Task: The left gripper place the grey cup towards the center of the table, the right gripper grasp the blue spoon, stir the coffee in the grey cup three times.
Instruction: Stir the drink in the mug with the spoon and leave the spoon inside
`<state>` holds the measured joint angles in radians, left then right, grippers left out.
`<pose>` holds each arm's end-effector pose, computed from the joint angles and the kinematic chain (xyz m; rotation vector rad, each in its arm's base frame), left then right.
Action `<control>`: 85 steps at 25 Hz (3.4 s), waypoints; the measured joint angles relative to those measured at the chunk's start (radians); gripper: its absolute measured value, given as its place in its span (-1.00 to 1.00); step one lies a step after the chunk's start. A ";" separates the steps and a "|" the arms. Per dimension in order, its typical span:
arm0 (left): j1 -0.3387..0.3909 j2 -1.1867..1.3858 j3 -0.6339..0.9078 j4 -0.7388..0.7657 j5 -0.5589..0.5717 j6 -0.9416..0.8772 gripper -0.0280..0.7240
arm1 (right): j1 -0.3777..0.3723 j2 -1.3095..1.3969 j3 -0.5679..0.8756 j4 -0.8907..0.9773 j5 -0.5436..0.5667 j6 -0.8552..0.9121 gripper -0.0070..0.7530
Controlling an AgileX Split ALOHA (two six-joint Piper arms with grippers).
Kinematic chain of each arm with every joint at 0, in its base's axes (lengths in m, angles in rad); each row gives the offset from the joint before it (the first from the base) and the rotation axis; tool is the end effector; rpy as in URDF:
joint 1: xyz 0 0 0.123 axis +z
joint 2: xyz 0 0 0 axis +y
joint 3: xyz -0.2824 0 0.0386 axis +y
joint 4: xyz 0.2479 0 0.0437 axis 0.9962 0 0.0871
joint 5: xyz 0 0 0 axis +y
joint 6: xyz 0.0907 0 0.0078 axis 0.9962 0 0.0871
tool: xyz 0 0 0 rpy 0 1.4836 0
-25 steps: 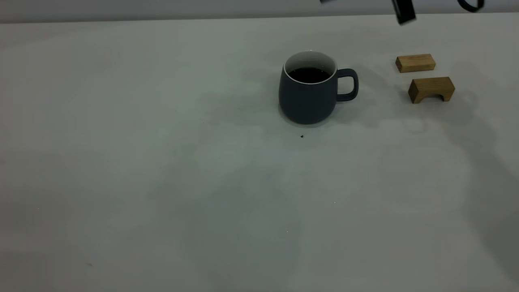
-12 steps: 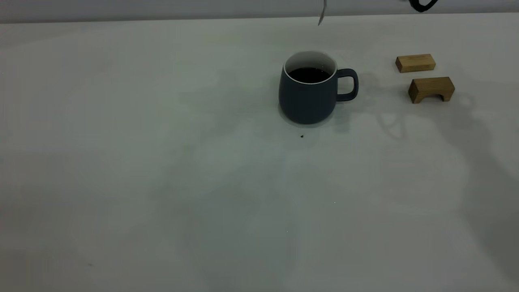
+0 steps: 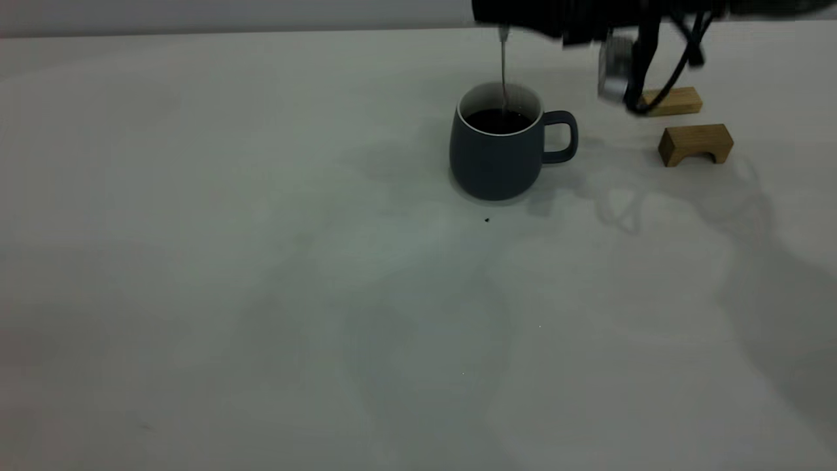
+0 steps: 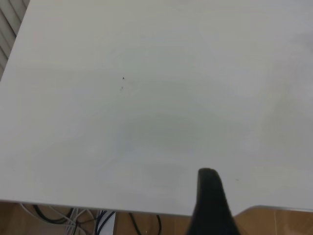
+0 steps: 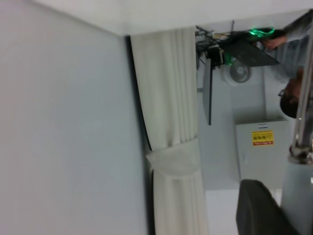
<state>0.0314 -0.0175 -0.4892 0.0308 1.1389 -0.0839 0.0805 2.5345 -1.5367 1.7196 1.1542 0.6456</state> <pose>-0.0098 0.0022 0.2679 -0.1249 2.1117 0.0060 0.4492 0.1189 0.0464 -1.6094 -1.2305 -1.2917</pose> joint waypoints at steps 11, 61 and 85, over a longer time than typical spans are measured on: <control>0.000 0.000 0.000 0.000 0.000 0.000 0.63 | 0.019 0.067 -0.001 -0.026 -0.003 -0.069 -0.68; 0.000 0.000 0.000 0.000 0.000 0.000 0.63 | -0.054 0.099 -0.092 -0.184 0.008 -0.275 -0.68; 0.000 0.000 0.000 0.001 0.000 0.000 0.63 | -0.014 0.094 -0.096 -0.059 -0.025 -0.247 -0.68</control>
<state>0.0314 -0.0175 -0.4892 0.0316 1.1389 -0.0839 0.0662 2.6288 -1.6323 1.6611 1.1287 0.3985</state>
